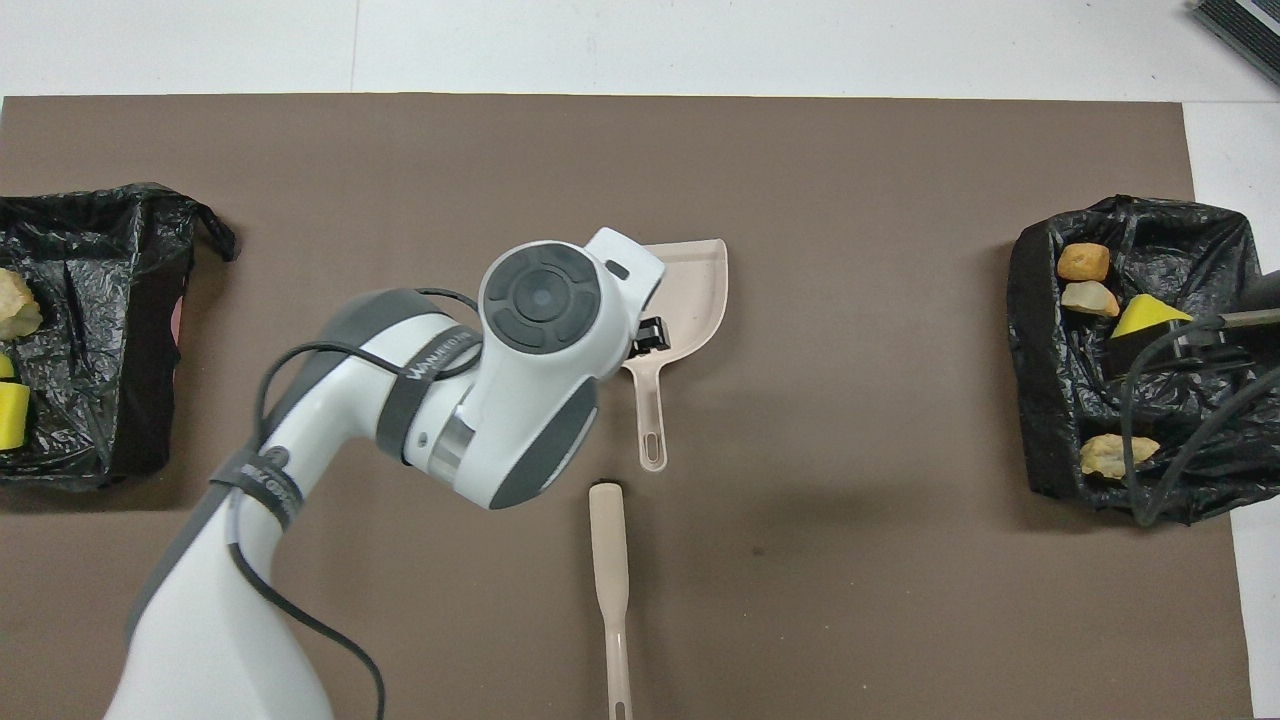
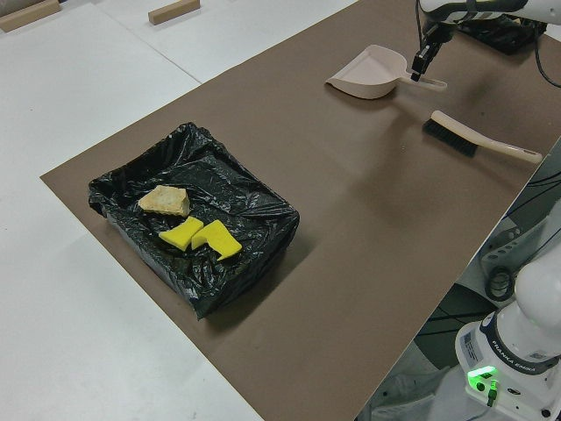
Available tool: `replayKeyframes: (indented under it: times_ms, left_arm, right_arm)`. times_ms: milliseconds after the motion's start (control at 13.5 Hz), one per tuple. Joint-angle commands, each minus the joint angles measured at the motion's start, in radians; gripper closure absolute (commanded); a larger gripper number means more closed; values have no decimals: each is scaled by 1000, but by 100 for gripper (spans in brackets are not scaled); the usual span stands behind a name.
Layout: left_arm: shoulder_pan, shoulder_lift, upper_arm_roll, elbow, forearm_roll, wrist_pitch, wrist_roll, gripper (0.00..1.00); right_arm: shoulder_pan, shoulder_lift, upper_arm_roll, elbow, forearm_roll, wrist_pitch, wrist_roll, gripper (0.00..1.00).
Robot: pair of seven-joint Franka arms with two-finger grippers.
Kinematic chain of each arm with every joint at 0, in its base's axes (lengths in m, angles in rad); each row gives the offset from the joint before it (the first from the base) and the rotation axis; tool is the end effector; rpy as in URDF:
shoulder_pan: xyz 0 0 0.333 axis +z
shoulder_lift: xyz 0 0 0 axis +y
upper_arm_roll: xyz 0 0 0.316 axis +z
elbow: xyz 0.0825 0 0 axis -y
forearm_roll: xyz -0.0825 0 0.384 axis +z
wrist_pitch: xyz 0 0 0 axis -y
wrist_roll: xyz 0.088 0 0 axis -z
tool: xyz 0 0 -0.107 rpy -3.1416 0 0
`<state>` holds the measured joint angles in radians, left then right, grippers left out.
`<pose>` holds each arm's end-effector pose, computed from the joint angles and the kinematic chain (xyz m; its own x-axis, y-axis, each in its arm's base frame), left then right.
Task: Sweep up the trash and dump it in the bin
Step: 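Set the dustpan down mid-table with the left gripper and release it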
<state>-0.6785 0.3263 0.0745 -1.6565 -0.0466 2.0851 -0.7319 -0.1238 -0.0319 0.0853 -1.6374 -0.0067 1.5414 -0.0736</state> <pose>0.5413 -0.3824 0.4308 0.9873 0.1454 0.0640 0.1400 -0.9867 0.0829 0.5396 -0.0208 0.6081 0.9973 0.0348 -0.0647 0.0351 -0.9994 0.0047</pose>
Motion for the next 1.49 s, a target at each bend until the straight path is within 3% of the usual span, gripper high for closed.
replayKeyframes:
  times_ms: [0, 297, 892, 1412]
  left_arm:
    - [74, -82, 11, -12, 16, -48, 69, 0]
    - [230, -210, 11, -16, 16, -221, 303, 0]
    - [508, -286, 11, -26, 16, -391, 675, 0]
    - [639, -351, 13, -16, 16, -413, 856, 0]
  right_arm:
    - [-11, -3, 11, 5, 2, -9, 15, 0]
    - [-11, -3, 11, 5, 2, -7, 15, 0]
    - [-11, -3, 11, 5, 2, -7, 15, 0]
    - [-11, -3, 11, 5, 2, -9, 15, 0]
